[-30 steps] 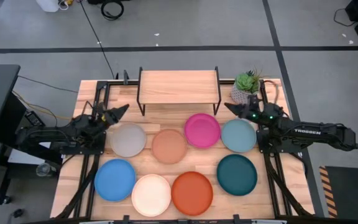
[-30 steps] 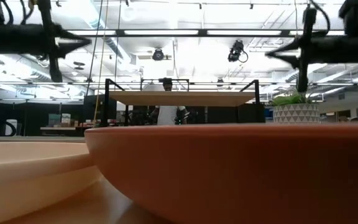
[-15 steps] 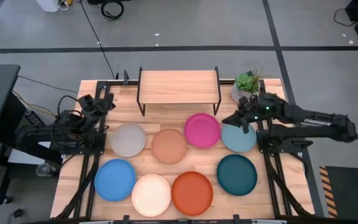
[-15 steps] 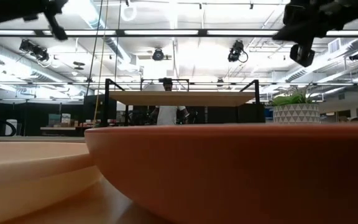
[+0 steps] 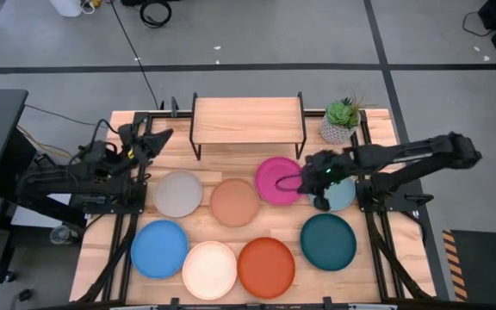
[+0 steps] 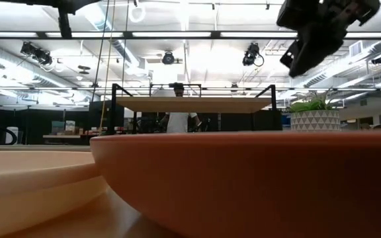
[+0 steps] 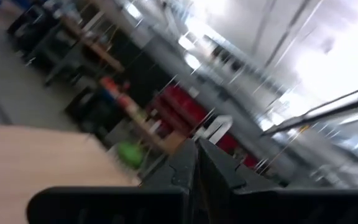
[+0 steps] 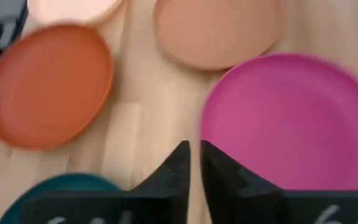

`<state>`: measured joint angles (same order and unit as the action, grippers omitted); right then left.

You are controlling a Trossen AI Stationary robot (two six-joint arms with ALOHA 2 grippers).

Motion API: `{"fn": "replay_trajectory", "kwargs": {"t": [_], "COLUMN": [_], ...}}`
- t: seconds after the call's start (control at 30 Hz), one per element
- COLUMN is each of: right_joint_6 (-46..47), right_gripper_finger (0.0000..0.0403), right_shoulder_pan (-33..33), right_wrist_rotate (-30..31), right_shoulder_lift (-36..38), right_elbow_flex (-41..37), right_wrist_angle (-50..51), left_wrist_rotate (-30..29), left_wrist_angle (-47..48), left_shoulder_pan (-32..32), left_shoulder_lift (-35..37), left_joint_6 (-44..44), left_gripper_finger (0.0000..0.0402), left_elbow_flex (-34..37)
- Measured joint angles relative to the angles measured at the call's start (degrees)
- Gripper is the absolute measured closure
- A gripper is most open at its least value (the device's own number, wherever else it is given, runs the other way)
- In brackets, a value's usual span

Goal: Place and stack plates onto a shelf
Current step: Put the pink plate on the shelf

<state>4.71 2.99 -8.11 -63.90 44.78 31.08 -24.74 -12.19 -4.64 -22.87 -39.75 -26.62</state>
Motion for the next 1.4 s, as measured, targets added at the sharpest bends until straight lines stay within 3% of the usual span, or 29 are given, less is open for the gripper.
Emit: {"fn": "replay_trajectory", "kwargs": {"t": [0.1, 0.27, 0.43, 0.73, 1.07, 1.27, 1.4], "right_joint_6": [-0.1, -3.1, -7.0, -11.4, -12.6, -12.9, -12.4], "right_gripper_finger": [0.0308, 0.0222, 0.0196, 0.0239, 0.0326, 0.0383, 0.0385], "right_shoulder_pan": [2.4, 4.2, 4.1, 4.1, 4.1, 4.8, 5.7], "right_wrist_rotate": [-0.1, 6.0, 10.3, 12.2, 14.5, 15.4, 12.4], "right_shoulder_lift": [-5.2, -12.8, -19.4, -26.4, -30.8, -29.6, -25.3], "right_elbow_flex": [1.6, 3.8, 4.0, 4.0, 4.0, 4.1, 7.2], "right_wrist_angle": [0.2, 1.3, 1.0, -0.4, -2.1, -1.9, 4.2], "left_wrist_rotate": [0.0, 0.2, 1.8, 1.5, 1.5, 1.9, 4.3], "left_wrist_angle": [8.3, 17.7, 21.5, 22.0, 22.0, 22.0, 21.9], "left_shoulder_pan": [0.0, 0.0, 0.0, 0.0, 0.0, 0.0, 0.0], "left_shoulder_lift": [-1.0, -2.4, -2.7, -2.7, -2.7, -2.6, -2.6], "left_joint_6": [0.0, 0.7, 4.9, 6.4, 6.6, 6.5, 4.7], "left_gripper_finger": [0.0351, 0.0287, 0.0247, 0.0246, 0.0246, 0.0246, 0.0246], "left_elbow_flex": [-3.7, -8.4, -9.0, -9.0, -9.0, -9.1, -9.0]}}
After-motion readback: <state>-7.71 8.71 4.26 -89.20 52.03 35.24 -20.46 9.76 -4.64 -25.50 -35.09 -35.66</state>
